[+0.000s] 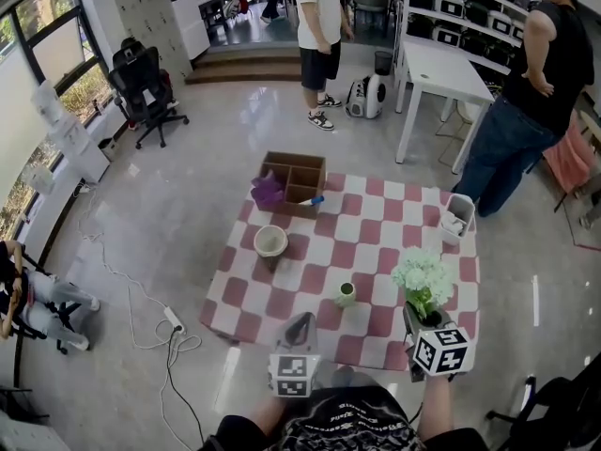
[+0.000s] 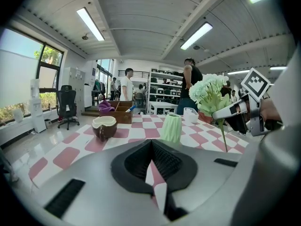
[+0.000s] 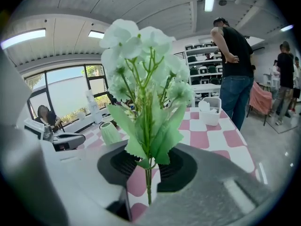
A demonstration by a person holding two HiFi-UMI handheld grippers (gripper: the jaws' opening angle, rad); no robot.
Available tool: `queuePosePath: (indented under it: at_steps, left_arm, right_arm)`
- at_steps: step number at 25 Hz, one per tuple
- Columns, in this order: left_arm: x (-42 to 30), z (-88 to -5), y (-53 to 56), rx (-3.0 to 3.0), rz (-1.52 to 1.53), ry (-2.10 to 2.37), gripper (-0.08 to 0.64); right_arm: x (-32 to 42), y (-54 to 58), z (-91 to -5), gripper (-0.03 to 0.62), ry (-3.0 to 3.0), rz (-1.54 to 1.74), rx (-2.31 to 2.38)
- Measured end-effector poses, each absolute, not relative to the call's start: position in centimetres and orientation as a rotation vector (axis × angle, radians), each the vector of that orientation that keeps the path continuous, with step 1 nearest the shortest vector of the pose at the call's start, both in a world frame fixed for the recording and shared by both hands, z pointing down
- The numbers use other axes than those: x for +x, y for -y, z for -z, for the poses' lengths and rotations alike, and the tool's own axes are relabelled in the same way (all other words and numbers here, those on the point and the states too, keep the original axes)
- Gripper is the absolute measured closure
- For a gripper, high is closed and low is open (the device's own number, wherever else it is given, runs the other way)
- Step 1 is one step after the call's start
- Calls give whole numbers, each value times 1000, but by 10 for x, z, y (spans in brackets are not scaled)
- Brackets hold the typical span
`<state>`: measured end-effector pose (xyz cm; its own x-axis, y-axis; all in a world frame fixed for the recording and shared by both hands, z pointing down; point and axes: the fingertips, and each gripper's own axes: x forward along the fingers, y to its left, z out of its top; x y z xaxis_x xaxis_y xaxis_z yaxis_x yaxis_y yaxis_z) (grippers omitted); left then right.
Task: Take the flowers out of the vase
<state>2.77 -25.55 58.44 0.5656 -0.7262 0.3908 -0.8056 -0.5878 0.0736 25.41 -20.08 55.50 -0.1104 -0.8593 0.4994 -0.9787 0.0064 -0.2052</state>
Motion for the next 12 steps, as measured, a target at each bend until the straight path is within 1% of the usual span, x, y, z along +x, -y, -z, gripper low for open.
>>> queuePosePath:
  at_steps: [12]
  left_arm:
    - [31, -587, 258, 2546, -482, 1281, 549]
  right_arm:
    - [263, 202, -574, 497, 1983, -810, 1888]
